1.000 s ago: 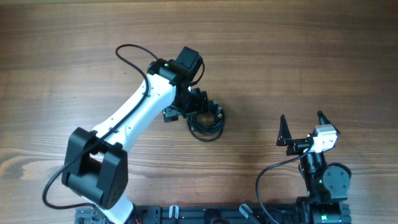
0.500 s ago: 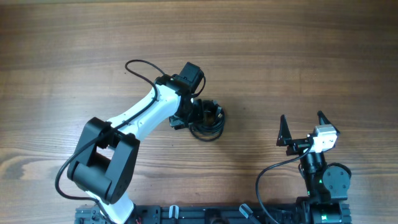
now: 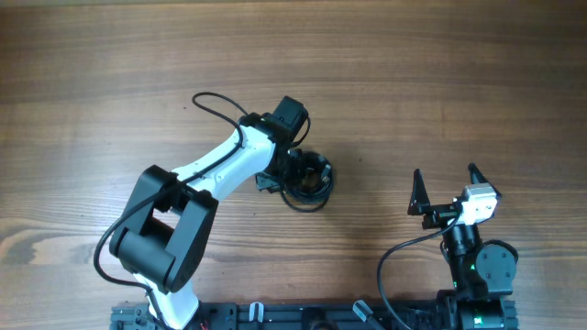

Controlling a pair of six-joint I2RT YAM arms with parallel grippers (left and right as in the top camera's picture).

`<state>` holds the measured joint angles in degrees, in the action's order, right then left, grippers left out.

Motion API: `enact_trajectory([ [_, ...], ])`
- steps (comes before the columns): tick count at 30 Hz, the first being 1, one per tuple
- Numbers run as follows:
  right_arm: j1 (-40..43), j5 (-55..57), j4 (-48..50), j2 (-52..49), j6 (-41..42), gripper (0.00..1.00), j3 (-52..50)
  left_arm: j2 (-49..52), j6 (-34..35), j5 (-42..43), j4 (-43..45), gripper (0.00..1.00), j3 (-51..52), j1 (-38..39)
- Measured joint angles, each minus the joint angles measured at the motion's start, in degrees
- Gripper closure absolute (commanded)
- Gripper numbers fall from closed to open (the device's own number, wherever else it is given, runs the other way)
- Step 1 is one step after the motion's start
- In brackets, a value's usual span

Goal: Untangle cables
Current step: 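Lift the grasped cable strand with the left gripper, pulling it leftward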

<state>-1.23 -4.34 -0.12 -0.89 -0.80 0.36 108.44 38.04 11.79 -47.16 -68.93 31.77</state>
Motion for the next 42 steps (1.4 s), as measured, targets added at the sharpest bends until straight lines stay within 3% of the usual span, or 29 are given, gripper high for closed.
enact_trajectory([
  [3, 0.0, 0.0, 0.0, 0.0, 0.0, 0.00, 0.0, 0.0, 0.0, 0.0, -2.8, 0.73, -2.1, 0.0],
  [5, 0.0, 0.0, 0.0, 0.0, 0.0, 0.00, 0.0, 0.0, 0.0, 0.0, -2.8, 0.83, -2.6, 0.0],
  [7, 0.0, 0.0, 0.0, 0.0, 0.0, 0.00, 0.0, 0.0, -0.2, 0.0, -3.1, 0.85, -2.6, 0.0],
  [11, 0.0, 0.0, 0.0, 0.0, 0.0, 0.00, 0.0, 0.0, -0.1, 0.0, -3.2, 0.96, -2.8, 0.0],
  [18, 0.0, 0.0, 0.0, 0.0, 0.0, 0.01, 0.0, -1.6, -0.2, 0.0, -3.3, 0.96, -3.1, 0.0],
  [27, 0.0, 0.0, 0.0, 0.0, 0.0, 0.00, 0.0, -16.4, 0.0, 0.0, -2.1, 0.96, -5.2, 0.0],
  [33, 0.0, 0.0, 0.0, 0.0, 0.0, 0.00, 0.0, -18.8, 0.2, 7.4, 4.9, 0.96, -5.3, 0.0],
  [42, 0.0, 0.0, 0.0, 0.0, 0.0, 0.00, 0.0, -20.3, 5.2, 10.3, 3.0, 0.96, -5.3, -5.9],
])
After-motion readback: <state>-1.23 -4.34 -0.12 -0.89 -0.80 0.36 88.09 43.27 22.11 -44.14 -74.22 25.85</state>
